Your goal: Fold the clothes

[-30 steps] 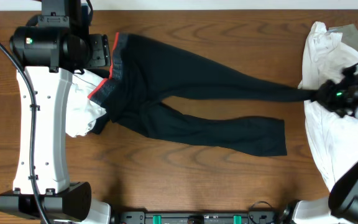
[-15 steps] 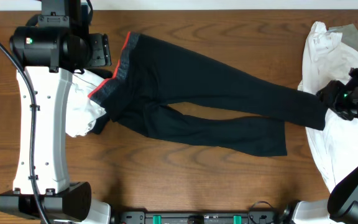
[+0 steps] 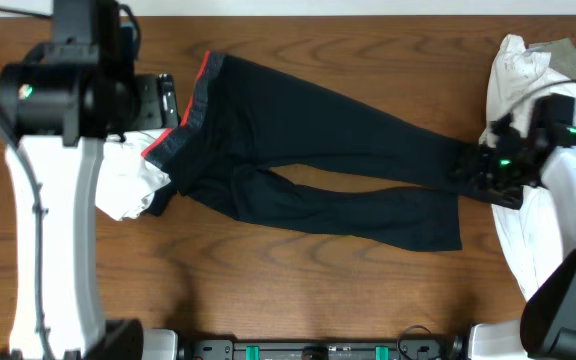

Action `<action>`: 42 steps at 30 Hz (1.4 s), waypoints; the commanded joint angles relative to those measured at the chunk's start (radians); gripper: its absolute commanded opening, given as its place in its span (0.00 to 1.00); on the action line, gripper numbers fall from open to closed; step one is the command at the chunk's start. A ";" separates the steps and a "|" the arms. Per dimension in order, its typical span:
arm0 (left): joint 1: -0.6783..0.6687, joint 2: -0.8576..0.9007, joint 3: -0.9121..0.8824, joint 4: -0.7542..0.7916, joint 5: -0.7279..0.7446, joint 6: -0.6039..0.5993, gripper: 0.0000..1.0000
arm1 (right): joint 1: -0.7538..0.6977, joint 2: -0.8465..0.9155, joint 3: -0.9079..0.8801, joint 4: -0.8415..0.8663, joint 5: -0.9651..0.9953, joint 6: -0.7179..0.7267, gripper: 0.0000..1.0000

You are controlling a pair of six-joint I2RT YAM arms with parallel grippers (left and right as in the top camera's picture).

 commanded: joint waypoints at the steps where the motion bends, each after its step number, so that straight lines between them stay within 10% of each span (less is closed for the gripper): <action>1: -0.001 -0.056 0.003 -0.016 0.000 -0.005 0.97 | 0.079 0.005 -0.019 -0.014 0.090 -0.022 0.64; 22: -0.001 -0.084 0.003 -0.003 0.000 -0.005 0.99 | 0.122 0.005 -0.321 0.328 0.141 0.041 0.50; 28: -0.001 -0.084 0.003 -0.002 0.000 -0.005 0.99 | 0.122 0.005 -0.356 0.414 0.138 0.094 0.05; 42: -0.001 -0.084 0.003 -0.002 0.000 -0.005 1.00 | 0.014 -0.075 -0.115 0.122 0.193 0.071 0.01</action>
